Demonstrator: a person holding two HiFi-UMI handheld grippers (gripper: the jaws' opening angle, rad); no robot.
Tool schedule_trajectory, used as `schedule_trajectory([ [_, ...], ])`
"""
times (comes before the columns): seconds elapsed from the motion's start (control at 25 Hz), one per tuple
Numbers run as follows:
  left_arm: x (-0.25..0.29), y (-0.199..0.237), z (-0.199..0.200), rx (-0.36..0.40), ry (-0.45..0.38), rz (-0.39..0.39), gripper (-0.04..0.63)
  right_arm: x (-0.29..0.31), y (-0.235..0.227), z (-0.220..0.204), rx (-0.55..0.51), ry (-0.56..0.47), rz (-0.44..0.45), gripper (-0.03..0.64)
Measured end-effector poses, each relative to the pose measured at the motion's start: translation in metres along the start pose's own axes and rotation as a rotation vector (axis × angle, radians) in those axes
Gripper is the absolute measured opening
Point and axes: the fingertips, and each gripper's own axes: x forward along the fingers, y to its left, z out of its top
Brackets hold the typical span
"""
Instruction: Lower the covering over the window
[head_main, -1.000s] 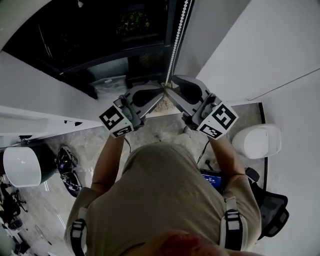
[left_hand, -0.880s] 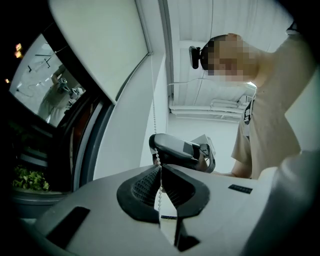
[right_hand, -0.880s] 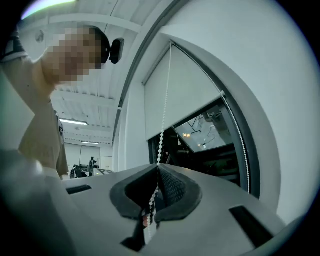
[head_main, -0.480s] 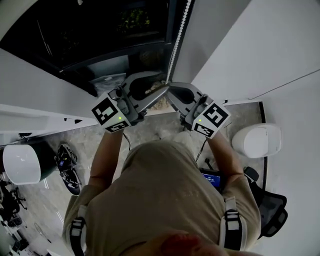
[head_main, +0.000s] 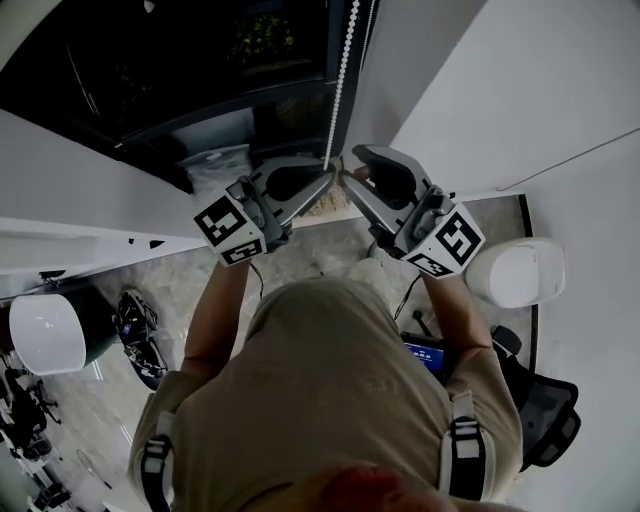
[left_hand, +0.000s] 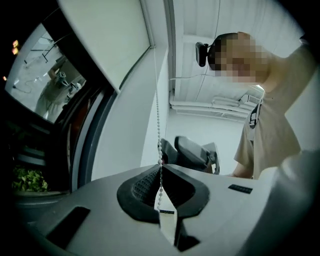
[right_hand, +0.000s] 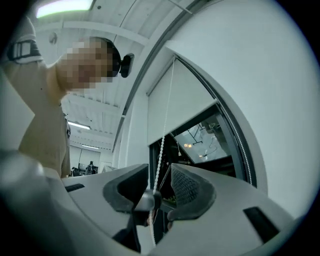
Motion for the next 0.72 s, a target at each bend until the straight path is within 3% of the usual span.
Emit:
schedule_trajectory([
  [0.16,0.007,-0.023,-0.021,-0.024,0.006,-0.041,0.025,0.013,0.000,-0.003,-0.003,0.063,-0.018,0.109],
  [0.24,0.005,-0.025,-0.019,0.017,-0.001,-0.036,0.025,0.015,0.004,-0.002,-0.007,0.062,-0.015,0.014],
  [0.32,-0.003,-0.025,-0.009,0.056,-0.040,-0.049,0.038,0.014,0.007,-0.006,0.016,0.060,-0.019,0.011],
  [0.36,-0.009,-0.024,0.001,0.040,-0.084,-0.059,0.198,0.013,0.006,-0.014,0.041,0.078,-0.016,0.010],
  [0.4,-0.014,-0.023,0.014,0.014,-0.130,-0.063,0.261,0.012,0.006,-0.027,0.064,0.116,-0.010,0.009],
  [0.48,-0.018,-0.017,0.037,0.013,-0.171,-0.040,0.259,0.011,0.006,-0.057,0.085,0.203,-0.002,0.010],
  [0.56,-0.010,-0.010,0.046,0.062,-0.140,-0.002,0.249,0.014,0.010,-0.070,0.088,0.232,0.012,0.009],
  [0.6,-0.005,-0.006,0.047,0.080,-0.119,0.013,0.201,0.017,0.014,-0.070,0.072,0.237,0.020,0.009],
  [0.68,0.000,-0.001,0.044,0.074,-0.090,0.020,0.039,0.022,0.019,-0.070,0.030,0.248,0.027,0.011],
  [0.72,0.002,0.000,0.042,0.056,-0.082,0.013,0.029,0.023,0.019,-0.070,0.020,0.251,0.025,0.010],
])
